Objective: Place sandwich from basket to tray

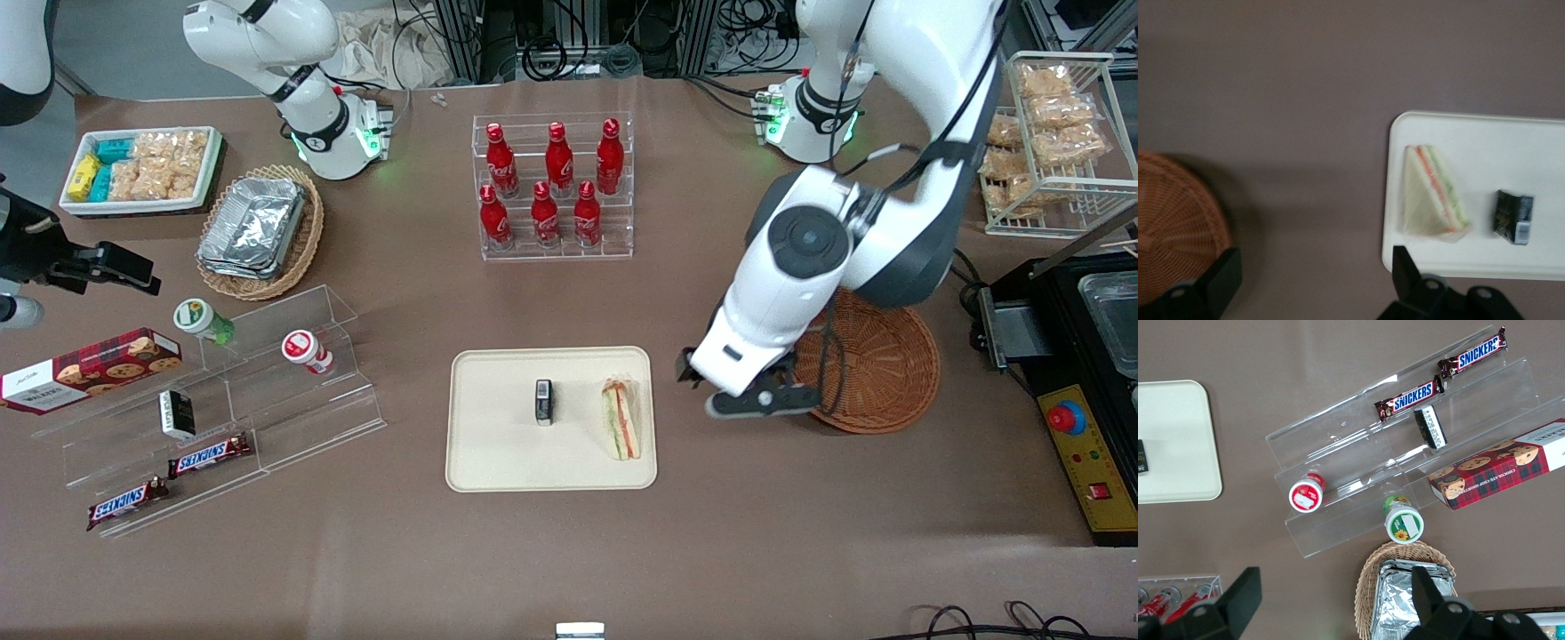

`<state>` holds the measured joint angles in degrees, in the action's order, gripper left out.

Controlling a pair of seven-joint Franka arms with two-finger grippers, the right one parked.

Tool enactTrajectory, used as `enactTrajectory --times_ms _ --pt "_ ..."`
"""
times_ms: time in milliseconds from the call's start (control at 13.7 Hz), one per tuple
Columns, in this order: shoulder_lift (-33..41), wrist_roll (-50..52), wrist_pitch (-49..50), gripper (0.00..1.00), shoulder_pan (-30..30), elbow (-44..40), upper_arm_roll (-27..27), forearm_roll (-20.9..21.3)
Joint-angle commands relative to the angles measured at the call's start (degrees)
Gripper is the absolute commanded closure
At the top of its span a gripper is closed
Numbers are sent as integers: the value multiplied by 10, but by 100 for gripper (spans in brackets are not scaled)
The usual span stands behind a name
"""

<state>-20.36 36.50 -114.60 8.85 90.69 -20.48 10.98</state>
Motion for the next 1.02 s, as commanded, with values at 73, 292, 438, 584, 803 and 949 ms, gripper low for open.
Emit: enactTrajectory --times_ms 73,292,438,584,803,949 --pt "132 -8 -27 0 -42 139 1 -2" --pt "165 -21 -18 0 -60 133 2 -4" --pt "165 -48 9 0 -95 105 2 -5" --pt "169 -110 52 0 -131 85 2 -36" --pt "189 -203 96 0 -190 76 2 -59" --pt "196 -235 124 0 -213 68 2 -60"
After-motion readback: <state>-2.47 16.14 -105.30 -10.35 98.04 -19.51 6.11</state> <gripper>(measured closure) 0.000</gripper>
